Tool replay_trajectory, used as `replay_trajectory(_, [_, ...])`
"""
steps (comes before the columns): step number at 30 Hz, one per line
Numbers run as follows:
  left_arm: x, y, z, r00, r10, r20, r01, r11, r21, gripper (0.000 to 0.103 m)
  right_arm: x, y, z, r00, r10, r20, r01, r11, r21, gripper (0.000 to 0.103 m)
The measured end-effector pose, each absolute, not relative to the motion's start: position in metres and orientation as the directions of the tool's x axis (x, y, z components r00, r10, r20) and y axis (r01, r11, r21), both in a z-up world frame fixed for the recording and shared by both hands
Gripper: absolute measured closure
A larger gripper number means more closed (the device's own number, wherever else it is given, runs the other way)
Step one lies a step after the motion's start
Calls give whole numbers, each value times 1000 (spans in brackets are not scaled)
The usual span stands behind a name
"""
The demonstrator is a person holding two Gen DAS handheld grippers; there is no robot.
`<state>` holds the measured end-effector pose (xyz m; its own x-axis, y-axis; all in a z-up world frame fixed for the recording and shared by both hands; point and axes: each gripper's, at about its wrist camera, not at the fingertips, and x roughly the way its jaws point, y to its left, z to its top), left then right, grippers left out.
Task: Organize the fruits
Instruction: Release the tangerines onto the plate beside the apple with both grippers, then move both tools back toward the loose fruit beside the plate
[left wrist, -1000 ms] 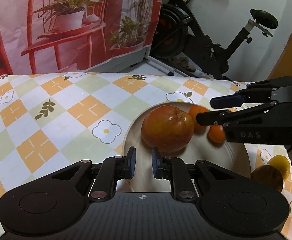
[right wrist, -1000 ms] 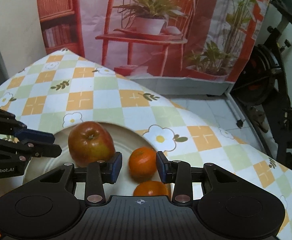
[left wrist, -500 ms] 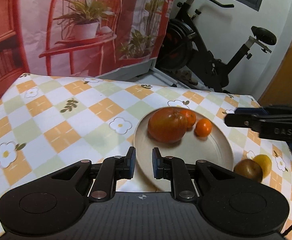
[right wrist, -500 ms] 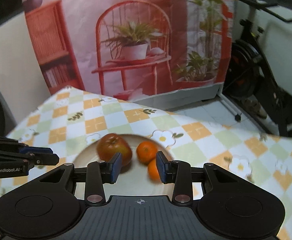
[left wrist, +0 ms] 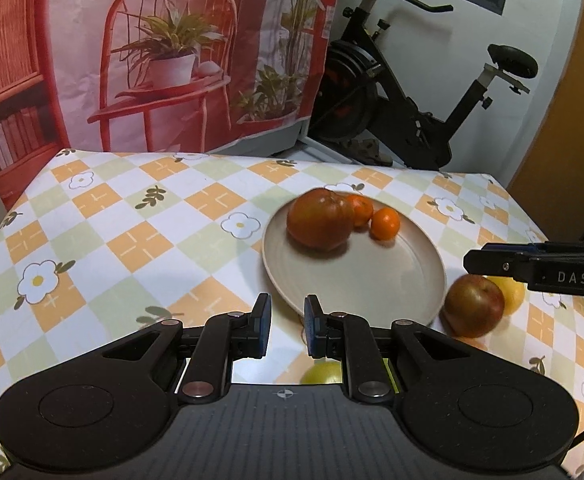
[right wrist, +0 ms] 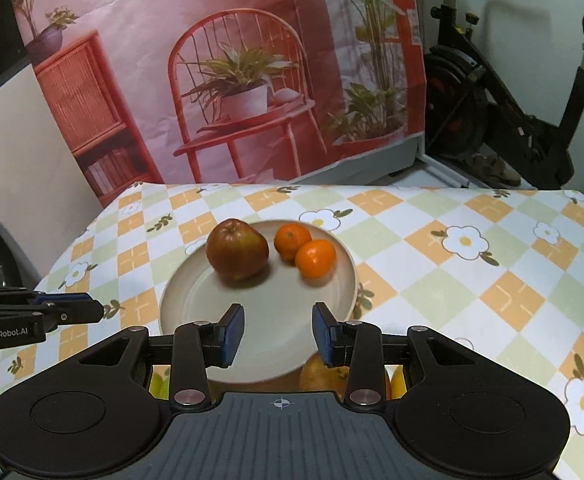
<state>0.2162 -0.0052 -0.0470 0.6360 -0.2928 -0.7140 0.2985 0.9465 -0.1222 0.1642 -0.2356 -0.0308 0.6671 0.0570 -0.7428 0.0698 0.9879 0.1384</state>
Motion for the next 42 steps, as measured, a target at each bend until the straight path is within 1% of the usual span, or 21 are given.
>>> replay_trajectory(13, [198,-3,-46,631,-300,-715,303,944,-129,84,142,-228,-21,669,55,-741,48,992,116,68])
replay_trajectory(21, [187,-23,-46,627,-317,-712,339,933,-118,83,121,-240,-24,663,26,-748,71,993,97,68])
replay_trajectory(27, [175,-40,-49,614,-340,-713,364,923,-126,83,106,-245,-23,660,29,-751,55,995,87,68])
replay_trajectory(31, [169,-48,-50,613,-329,-718,369,923,-108,83,96,-245,-25,652,48,-757,39,995,96,68])
replay_trajectory(34, [166,-48,-49,620,-320,-716,360,927,-103,83,87,-242,-28,641,67,-765,22,994,106,59])
replay_trajectory(36, [164,-48,-49,622,-315,-717,353,930,-103,83,80,-240,-30,632,74,-772,20,993,112,46])
replay_trajectory(37, [164,-48,-49,622,-313,-717,350,931,-103,83,76,-240,-31,629,78,-773,25,992,121,44])
replay_trajectory(39, [163,-49,-49,625,-308,-717,348,933,-97,83,69,-241,-34,622,93,-777,40,988,150,43])
replay_trajectory(42, [163,-51,-48,641,-292,-710,345,936,-73,77,61,-239,-39,604,118,-788,50,981,186,43])
